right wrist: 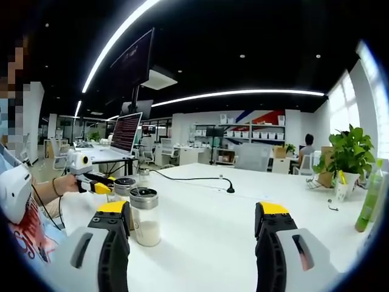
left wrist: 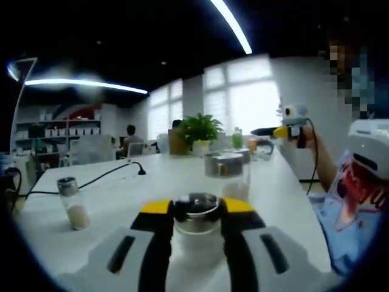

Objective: Rotate the seasoning bottle until the label or dispensing opening points toward the visible target arrow and the bottle remains upright within the marked orientation range

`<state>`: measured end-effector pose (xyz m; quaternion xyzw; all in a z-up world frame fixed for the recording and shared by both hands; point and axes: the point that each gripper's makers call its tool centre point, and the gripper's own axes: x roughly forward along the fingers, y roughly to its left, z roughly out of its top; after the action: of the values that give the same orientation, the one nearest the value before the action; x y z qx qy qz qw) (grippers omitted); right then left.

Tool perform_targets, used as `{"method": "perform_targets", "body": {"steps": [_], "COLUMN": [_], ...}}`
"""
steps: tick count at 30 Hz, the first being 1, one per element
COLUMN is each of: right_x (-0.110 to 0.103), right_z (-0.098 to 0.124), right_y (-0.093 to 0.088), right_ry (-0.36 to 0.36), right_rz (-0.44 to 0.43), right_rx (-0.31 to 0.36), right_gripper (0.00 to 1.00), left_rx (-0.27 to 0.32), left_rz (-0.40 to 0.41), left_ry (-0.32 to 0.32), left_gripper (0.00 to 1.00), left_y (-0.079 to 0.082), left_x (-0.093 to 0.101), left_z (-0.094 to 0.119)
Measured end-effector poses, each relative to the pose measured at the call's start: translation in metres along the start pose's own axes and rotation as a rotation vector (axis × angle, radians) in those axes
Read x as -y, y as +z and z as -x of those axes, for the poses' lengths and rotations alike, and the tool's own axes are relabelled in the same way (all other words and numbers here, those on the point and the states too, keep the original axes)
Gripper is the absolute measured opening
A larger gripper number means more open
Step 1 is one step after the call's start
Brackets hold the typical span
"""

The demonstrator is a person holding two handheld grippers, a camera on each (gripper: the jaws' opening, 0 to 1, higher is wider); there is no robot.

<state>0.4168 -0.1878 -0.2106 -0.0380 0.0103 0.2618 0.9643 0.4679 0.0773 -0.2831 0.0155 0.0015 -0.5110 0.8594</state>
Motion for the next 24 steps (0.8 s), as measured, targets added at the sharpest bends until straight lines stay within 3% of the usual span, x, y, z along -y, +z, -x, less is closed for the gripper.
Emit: {"method": "perform_targets", "body": {"steps": [15,24], "right_x": [-0.0003,-0.0026], "right_z": [-0.0002,-0.0019], "right_y": [-0.0006,-0.0029], "right_ry": [0.001,0.009], "right_rz": [0.005,0.004], "right_rx": [-0.007,-0.017], "right_gripper": [0.86,0.85], "left_rx": [-0.022,0.005], "left_rz": [-0.004,0.014], "left_ry": [-0.118,-0.136], "left_gripper": [0.32,0.32], "left_y": [0.0000,0.0004], "left_x": [0.0021,0.0038], "left_z": [-0.0010,-0.0013]}}
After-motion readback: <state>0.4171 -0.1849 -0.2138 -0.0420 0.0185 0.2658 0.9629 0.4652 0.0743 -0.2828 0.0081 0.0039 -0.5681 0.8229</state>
